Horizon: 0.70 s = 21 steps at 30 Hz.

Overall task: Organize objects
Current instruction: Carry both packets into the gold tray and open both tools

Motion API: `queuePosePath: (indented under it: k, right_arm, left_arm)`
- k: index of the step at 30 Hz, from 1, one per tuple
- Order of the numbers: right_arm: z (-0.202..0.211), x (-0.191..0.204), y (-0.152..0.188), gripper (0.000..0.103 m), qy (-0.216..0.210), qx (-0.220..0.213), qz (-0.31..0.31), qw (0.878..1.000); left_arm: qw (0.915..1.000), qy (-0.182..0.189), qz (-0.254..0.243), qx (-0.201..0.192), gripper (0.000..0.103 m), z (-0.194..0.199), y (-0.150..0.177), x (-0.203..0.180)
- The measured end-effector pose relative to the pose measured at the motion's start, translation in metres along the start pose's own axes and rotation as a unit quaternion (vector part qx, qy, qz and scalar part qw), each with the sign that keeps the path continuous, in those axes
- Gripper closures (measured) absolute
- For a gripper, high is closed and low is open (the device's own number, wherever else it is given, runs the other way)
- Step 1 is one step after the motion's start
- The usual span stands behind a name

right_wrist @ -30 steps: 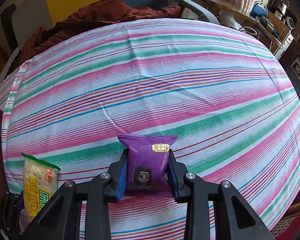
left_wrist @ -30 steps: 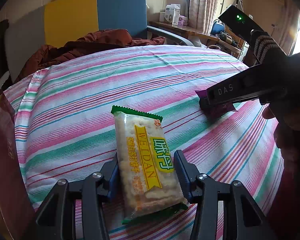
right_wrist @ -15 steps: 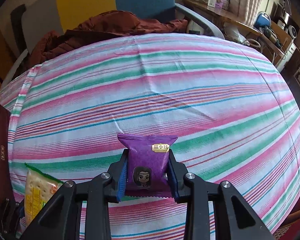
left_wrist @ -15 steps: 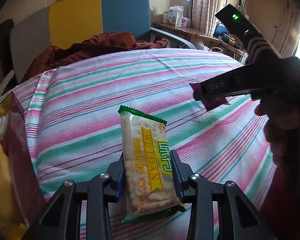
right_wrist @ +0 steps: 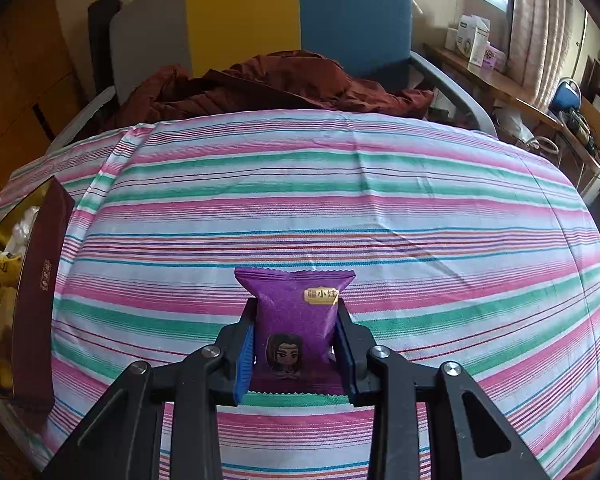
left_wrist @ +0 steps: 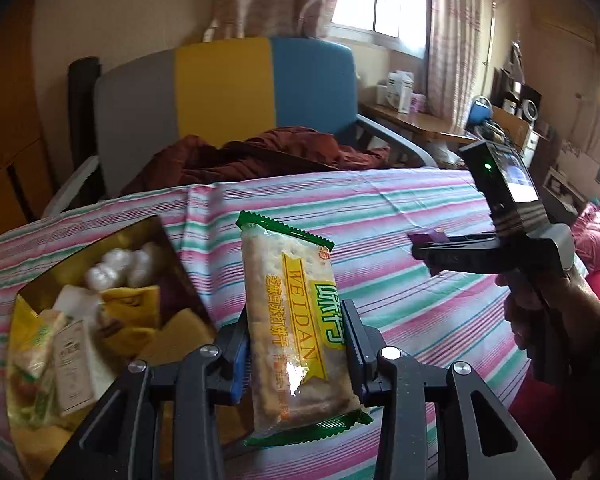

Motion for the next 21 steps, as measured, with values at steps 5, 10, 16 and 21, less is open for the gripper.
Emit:
queuePosePath:
  k: [5,10,16,21]
  right_arm:
    - [-0.006,0.014,0.003,0.069,-0.012,0.018,0.009,1.0]
    - [0.011,0.045,-0.001,0.069,-0.033,0.014,0.022,0.999]
    - [0.059,0.135,-0.002,0.069,-0.126,-0.035,0.069,0.989]
    - [0.08,0.217,0.01,0.069,-0.21,-0.048,0.1,0.971]
  left_arm:
    - [0.9991,-0.024,0.035,0.0,0.064,0.017,0.013,0.046]
    - [0.9947,-0.039,0.095,-0.006,0.064,0.045,0.03,0.108]
    - [0.9843,-0.054,0.167,-0.017,0.064,0.076,0.058,0.175]
    - [0.9788,-0.052,0.197,-0.02,0.064,0.089,0.074,0.204]
Point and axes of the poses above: each gripper's, at about its wrist camera, not at the fingertips, and z roughly against the way its jaws point, x to its left, y to its underside, the point moved 5 cm from there along -z, roughly the way its jaws point, and after that the axes turned 2 degrees about x, right-handed, at the moved point
